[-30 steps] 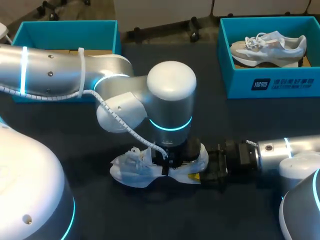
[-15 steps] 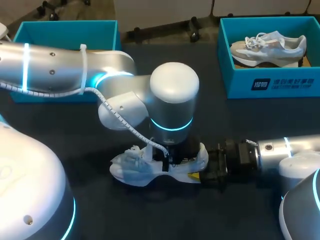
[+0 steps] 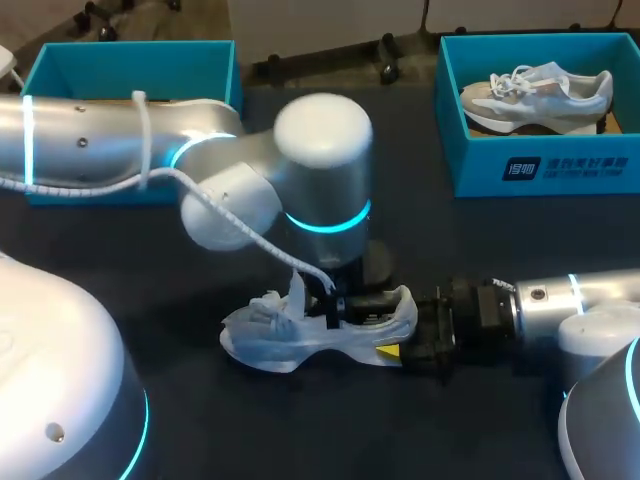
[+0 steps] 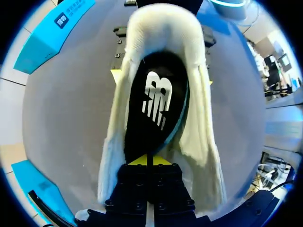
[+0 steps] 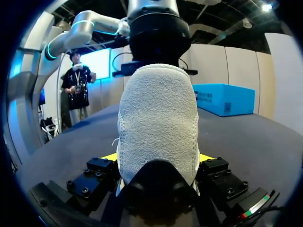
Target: Take the shoe out of the shoebox, open the shoe tongue, remove and reinsert the insole, then place the shoe into the shoebox
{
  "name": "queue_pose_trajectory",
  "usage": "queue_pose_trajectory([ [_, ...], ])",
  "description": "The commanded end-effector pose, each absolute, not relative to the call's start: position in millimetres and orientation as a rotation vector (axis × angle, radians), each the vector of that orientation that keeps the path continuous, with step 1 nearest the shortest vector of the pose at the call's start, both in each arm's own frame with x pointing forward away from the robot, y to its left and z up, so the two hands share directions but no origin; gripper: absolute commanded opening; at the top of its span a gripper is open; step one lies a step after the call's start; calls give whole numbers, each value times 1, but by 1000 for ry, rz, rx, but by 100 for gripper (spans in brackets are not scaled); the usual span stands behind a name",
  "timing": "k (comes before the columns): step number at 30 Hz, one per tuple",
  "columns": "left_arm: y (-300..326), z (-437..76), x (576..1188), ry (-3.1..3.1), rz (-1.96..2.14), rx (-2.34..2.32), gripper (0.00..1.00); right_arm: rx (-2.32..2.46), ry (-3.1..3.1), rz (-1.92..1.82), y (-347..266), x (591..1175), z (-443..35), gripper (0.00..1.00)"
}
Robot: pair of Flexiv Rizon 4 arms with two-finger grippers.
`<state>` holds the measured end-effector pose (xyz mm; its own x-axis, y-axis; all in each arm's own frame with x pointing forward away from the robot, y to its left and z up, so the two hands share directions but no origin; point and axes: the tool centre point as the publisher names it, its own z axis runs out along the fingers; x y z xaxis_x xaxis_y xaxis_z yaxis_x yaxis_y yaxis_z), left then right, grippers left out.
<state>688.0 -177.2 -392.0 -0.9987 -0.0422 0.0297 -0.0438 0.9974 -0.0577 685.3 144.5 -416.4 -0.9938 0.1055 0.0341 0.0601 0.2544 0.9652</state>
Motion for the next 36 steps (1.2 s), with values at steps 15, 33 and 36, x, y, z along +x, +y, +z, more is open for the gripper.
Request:
queue_pose_trajectory([
  [15, -160, -349, 682, -2887, 482, -2, 0, 162, 2460, 1887, 146, 683, -417, 0],
  [33, -158, -323, 679, -2803, 702, -13, 0, 162, 2460, 1887, 146, 683, -417, 0],
  [36, -160, -320, 677, -2789, 735, -20, 0, 162, 2460, 1887, 146, 683, -417, 0],
])
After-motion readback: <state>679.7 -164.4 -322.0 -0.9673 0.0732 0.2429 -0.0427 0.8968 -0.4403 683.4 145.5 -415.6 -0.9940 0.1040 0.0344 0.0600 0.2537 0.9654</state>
